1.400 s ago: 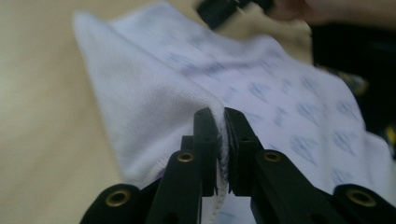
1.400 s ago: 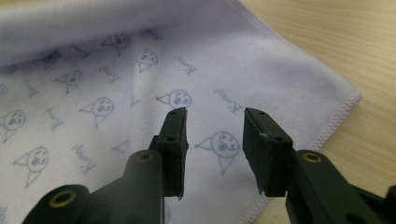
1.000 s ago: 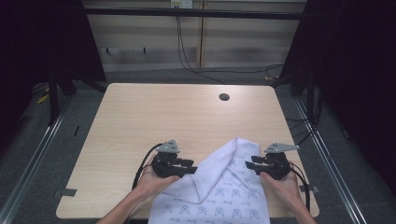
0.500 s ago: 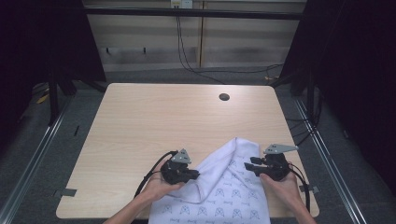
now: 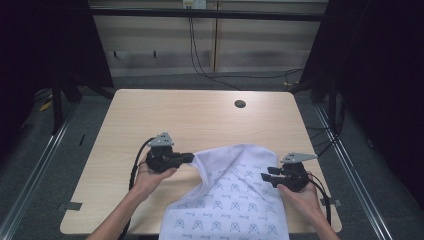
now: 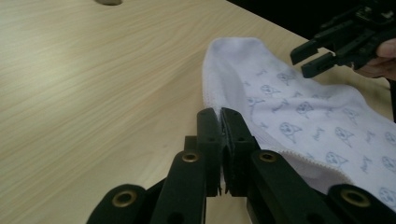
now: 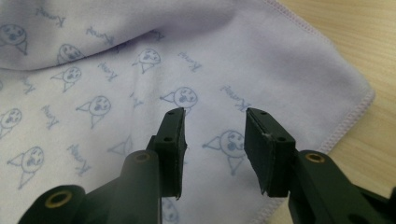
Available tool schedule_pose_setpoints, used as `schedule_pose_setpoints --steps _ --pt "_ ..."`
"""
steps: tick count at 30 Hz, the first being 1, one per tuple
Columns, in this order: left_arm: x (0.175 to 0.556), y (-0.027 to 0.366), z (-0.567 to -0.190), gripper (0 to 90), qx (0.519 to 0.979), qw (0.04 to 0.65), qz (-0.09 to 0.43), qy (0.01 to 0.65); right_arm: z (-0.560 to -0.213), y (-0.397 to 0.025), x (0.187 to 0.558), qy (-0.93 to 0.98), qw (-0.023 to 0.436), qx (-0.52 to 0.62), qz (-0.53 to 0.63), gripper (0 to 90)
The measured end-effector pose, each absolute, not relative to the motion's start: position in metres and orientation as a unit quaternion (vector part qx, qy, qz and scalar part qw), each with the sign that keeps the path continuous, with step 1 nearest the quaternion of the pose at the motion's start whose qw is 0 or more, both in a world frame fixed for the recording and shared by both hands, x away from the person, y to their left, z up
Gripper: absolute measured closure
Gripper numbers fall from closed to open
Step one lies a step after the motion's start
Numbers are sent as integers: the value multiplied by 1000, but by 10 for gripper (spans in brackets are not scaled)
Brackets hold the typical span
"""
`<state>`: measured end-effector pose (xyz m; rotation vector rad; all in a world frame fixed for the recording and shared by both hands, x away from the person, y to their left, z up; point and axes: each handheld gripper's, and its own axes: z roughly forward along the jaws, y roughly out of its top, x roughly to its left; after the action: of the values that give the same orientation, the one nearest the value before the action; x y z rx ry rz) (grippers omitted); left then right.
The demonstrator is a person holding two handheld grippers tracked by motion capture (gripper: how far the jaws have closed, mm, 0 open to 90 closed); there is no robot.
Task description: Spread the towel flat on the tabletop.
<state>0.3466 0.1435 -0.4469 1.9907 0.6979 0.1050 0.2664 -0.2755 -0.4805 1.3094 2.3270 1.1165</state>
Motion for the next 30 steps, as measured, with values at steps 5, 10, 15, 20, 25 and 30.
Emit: schedule_pose_setpoints --steps 5,10,15,20,25,30 --pt "373 164 -459 865 802 489 65 337 -479 -274 270 799 128 447 382 581" --pt "387 193 -468 804 759 511 62 398 -481 -278 276 801 130 451 371 571" --pt "368 181 -471 701 797 489 34 352 -489 -278 285 810 133 452 349 551" --pt "348 145 -485 607 855 432 23 286 -496 -275 297 821 152 452 315 561" --pt "355 131 -502 583 867 392 51 303 -498 -279 315 812 165 464 313 622" --pt "359 135 -502 760 872 379 96 295 -500 -278 329 800 173 480 317 616"
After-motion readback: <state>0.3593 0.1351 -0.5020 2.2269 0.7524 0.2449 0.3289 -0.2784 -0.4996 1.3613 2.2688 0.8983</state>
